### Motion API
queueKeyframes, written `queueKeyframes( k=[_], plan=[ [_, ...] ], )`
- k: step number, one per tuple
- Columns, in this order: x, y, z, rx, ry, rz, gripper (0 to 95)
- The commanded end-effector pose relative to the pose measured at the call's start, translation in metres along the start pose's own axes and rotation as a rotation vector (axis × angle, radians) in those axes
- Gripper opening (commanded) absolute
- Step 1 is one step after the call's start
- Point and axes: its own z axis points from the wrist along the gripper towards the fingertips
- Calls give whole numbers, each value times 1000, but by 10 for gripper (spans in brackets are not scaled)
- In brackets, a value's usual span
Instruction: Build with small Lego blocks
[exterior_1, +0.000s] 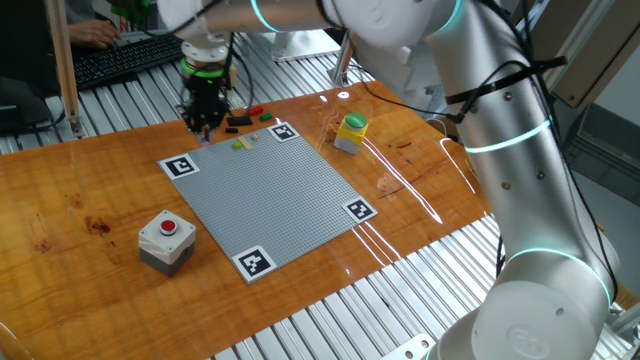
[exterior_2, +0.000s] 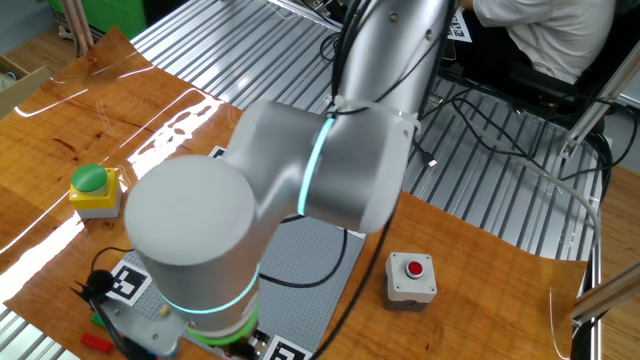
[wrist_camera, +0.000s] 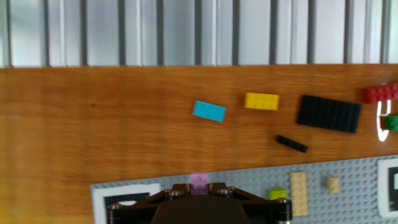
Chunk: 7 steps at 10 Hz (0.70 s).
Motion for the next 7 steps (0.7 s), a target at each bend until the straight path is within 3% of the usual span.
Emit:
queueKeyframes(
  k=[1, 7],
  plan=[
    [8, -12, 5, 3, -13, -23, 0],
    [21, -31, 13, 13, -33, -44, 0]
  ],
)
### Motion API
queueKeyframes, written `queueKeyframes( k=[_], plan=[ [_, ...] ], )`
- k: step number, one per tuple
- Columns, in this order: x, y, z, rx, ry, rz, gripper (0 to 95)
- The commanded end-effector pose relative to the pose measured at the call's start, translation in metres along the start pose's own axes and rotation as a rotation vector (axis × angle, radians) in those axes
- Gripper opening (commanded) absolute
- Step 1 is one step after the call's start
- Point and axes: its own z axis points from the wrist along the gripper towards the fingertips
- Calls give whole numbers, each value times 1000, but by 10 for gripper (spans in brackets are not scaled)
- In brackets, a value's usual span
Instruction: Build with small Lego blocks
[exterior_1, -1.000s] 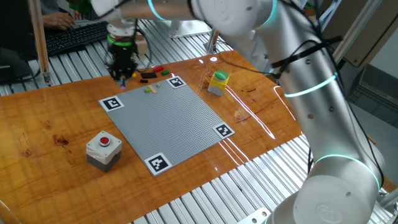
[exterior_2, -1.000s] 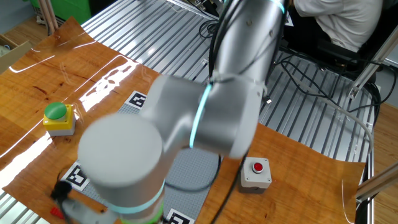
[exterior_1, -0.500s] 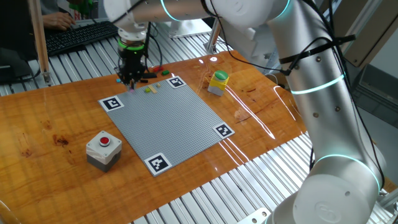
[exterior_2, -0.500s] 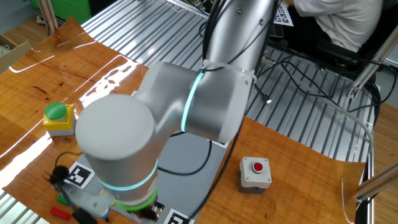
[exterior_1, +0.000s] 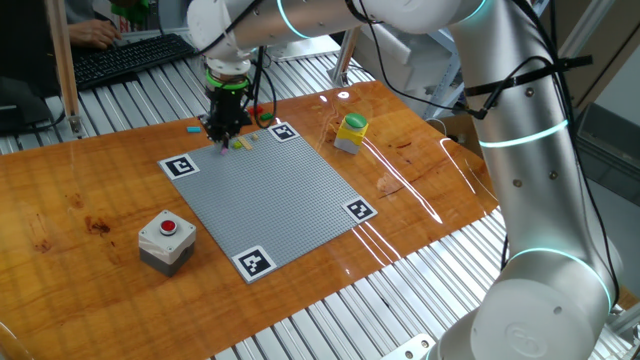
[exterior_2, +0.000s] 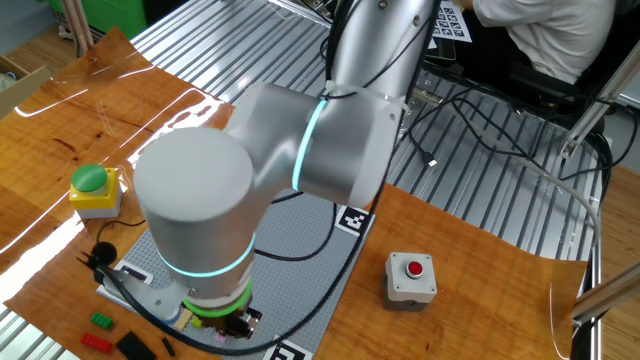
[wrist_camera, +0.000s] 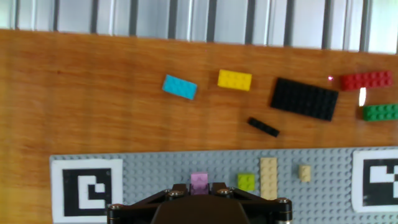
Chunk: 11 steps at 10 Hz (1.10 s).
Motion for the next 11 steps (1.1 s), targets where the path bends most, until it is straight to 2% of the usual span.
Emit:
queueKeyframes(
  k=[1, 4, 11],
  plan=[
    [1, -3, 3, 3, -3, -1, 0],
    [2, -13, 4, 4, -6, -10, 0],
    [5, -18, 4, 9, -10, -19, 0]
  ],
)
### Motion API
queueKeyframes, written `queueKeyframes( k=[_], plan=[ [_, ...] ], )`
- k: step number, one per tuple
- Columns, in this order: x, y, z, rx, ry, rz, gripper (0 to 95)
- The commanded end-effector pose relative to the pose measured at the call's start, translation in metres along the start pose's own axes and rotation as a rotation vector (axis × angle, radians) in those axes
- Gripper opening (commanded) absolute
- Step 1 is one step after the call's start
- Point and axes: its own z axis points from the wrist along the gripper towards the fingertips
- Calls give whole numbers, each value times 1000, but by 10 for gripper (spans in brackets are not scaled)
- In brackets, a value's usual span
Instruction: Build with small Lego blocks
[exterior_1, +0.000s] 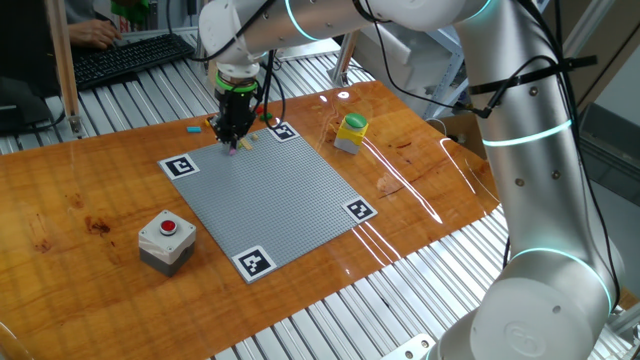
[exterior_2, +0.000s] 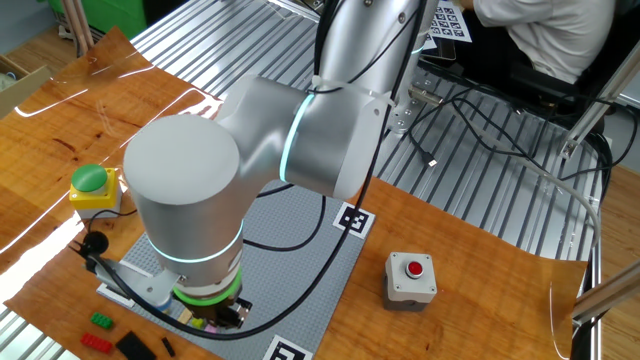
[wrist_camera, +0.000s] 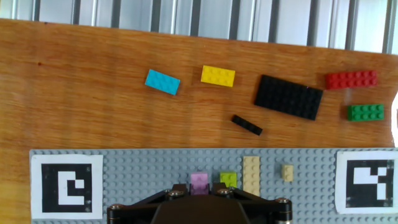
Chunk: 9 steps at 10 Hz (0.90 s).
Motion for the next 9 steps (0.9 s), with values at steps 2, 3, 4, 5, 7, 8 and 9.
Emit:
queueKeyframes(
  k=[2, 3, 4, 5, 7, 8, 9],
  plan=[
    [-1, -2, 1, 1, -4, -2, 0],
    [-1, -3, 1, 1, -5, -2, 0],
    [-1, -3, 1, 1, -6, 0, 0],
    [-1, -4, 1, 1, -6, 0, 0],
    [-2, -4, 2, 2, -6, 1, 0],
    [-2, -5, 4, 3, -8, 4, 0],
    [-2, -5, 5, 3, -13, 8, 0]
  ],
)
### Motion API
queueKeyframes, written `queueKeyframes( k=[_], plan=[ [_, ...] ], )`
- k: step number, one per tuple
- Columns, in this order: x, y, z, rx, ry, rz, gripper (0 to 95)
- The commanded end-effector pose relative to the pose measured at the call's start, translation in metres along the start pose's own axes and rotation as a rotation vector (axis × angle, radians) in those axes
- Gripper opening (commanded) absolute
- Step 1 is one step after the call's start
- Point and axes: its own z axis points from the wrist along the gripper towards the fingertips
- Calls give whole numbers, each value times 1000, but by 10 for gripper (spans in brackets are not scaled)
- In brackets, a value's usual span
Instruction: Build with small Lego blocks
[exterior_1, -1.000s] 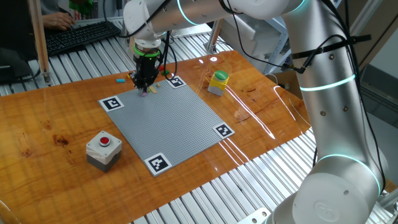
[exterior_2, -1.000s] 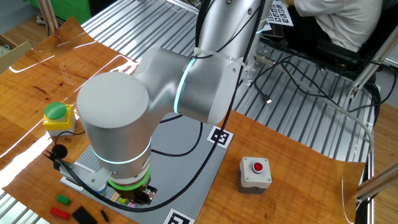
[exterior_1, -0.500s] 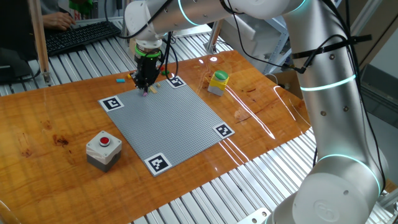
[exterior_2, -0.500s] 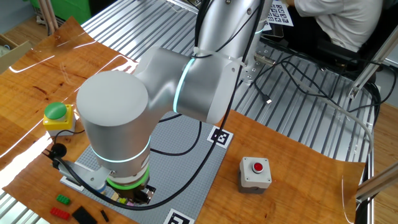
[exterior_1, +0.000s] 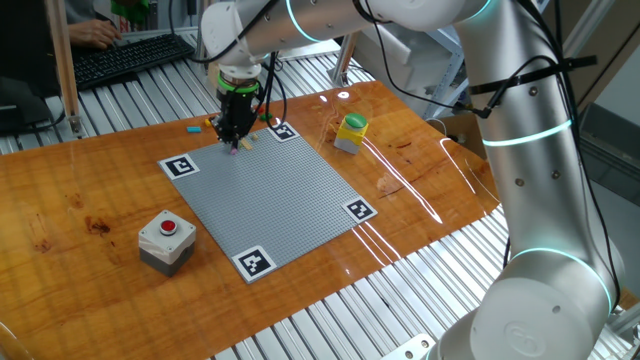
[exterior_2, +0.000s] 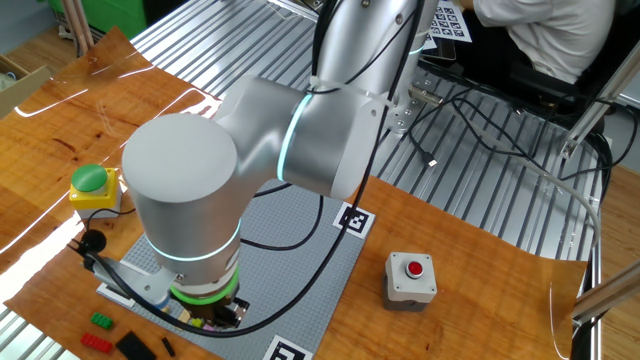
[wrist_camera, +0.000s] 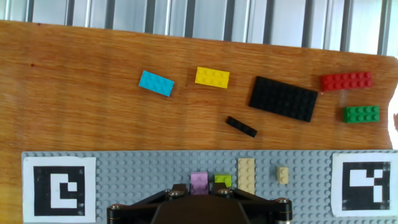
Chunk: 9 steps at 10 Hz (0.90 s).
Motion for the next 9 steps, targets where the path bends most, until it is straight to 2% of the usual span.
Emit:
queueKeyframes(
  k=[1, 3, 4, 5, 6, 7, 9],
  plan=[
    [0, 0, 1, 6, -3, 8, 0],
    [0, 0, 1, 25, -1, 21, 0],
    [0, 0, 1, 46, 2, 31, 0],
    [0, 0, 1, 55, 2, 34, 190],
    [0, 0, 1, 61, 3, 42, 190],
    [1, 0, 2, 61, 2, 48, 380],
    [0, 0, 3, 64, 3, 52, 380]
  ],
)
